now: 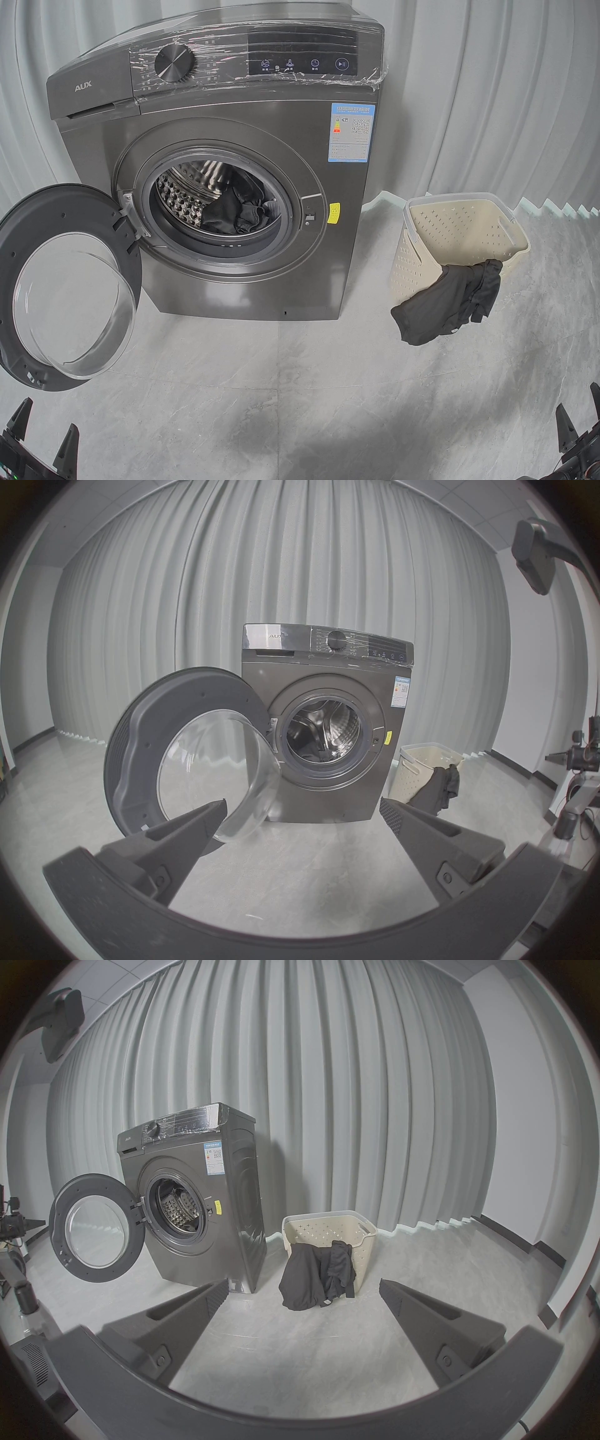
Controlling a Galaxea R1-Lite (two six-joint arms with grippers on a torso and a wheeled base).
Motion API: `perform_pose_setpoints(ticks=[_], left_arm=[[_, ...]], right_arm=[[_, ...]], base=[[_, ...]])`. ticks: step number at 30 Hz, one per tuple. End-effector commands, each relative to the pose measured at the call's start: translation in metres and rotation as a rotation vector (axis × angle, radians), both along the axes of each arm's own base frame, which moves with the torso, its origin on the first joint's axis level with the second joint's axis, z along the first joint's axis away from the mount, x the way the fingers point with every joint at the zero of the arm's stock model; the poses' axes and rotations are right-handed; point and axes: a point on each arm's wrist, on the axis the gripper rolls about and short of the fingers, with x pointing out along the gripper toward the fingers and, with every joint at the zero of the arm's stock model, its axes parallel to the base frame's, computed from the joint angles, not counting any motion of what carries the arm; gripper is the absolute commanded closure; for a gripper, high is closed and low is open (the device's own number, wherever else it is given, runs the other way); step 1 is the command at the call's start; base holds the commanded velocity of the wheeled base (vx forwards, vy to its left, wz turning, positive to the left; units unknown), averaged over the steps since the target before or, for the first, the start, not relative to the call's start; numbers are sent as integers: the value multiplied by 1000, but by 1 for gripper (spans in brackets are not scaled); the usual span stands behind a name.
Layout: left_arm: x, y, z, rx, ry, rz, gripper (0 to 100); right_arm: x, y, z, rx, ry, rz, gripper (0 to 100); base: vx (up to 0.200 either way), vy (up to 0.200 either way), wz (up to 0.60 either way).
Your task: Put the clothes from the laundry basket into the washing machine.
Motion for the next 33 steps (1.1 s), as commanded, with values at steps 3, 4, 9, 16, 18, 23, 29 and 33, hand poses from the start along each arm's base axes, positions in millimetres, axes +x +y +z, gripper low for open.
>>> perform_pose_setpoints(ticks=[3, 4, 9, 16, 18, 23, 29, 33], left_arm=[[-3, 0, -13, 63, 56, 33, 0], [-3, 0, -13, 55, 58, 34, 0], [-2, 0, -12, 50, 42, 33, 0], [-2, 1, -12, 41, 43, 38, 0], [-2, 1, -12, 41, 43, 38, 0], [-2, 1, -12, 33, 43, 39, 0], [-2, 1, -12, 29, 43, 41, 0], [-2, 1, -12, 8, 44, 56, 0]], right_arm=[[0, 0, -5, -24, 5, 16, 0], [0, 1, -5, -35, 2, 31, 0], [0, 1, -5, -58, 2, 67, 0], [0, 1, -6, -39, 4, 62, 0], [0, 1, -6, -39, 4, 62, 0], [0, 1, -6, -38, 4, 60, 0], [0, 1, -6, -38, 4, 62, 0], [0, 1, -6, -38, 4, 62, 0]], base=[[0, 0, 0], [0, 0, 0], [0, 0, 0], [0, -86, 0], [0, -200, 0], [0, -200, 0], [0, -200, 0], [0, -200, 0]])
